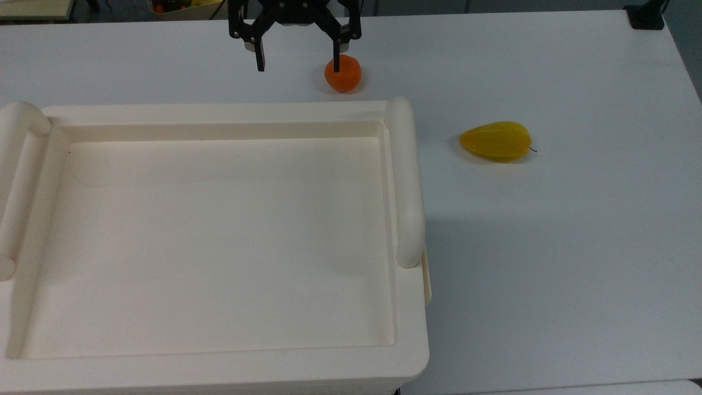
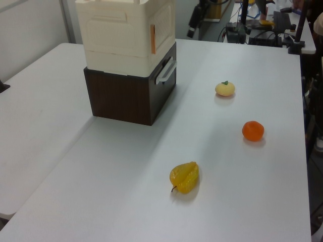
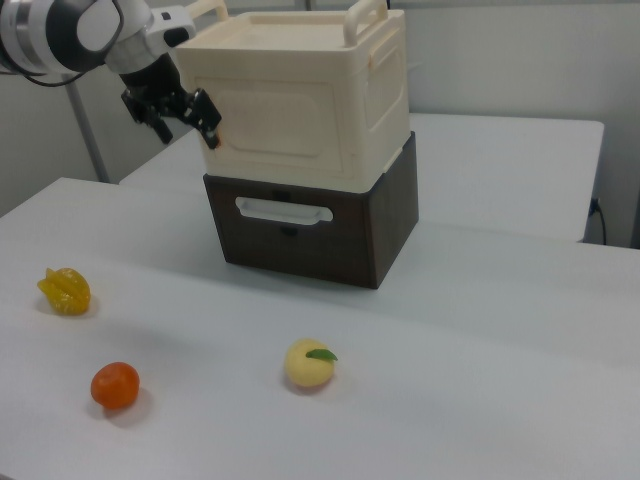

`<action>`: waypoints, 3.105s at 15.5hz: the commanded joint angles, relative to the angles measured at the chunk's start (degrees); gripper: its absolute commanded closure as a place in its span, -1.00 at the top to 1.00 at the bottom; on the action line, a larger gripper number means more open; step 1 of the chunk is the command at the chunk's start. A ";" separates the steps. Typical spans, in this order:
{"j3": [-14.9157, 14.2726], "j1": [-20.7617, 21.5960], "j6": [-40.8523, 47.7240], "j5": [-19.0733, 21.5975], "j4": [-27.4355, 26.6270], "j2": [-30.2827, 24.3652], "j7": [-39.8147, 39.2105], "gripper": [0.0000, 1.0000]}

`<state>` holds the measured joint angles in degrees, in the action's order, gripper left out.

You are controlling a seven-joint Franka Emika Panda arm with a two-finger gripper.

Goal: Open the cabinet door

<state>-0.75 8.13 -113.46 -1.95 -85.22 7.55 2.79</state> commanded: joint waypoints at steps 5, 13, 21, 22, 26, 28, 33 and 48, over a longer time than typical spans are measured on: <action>-0.48 3.47 -19.14 -0.15 1.37 6.41 -0.33 0.92; -0.48 3.91 -30.58 -3.13 1.37 9.50 0.37 0.72; -0.39 4.09 -29.28 -6.66 0.06 8.27 0.46 0.13; -0.39 4.09 -28.75 -6.66 -0.21 8.10 0.46 0.13; -0.39 4.09 -22.00 -6.66 -0.21 6.78 0.55 0.11; -0.39 4.09 -21.54 -6.66 -0.12 6.78 0.55 0.00; -0.39 4.00 -22.42 -6.22 0.14 7.30 1.60 -0.02; -0.39 4.44 -28.38 -6.31 0.14 8.18 1.78 -0.14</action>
<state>-0.71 11.79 -138.75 -7.62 -84.55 15.75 3.37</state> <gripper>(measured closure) 0.542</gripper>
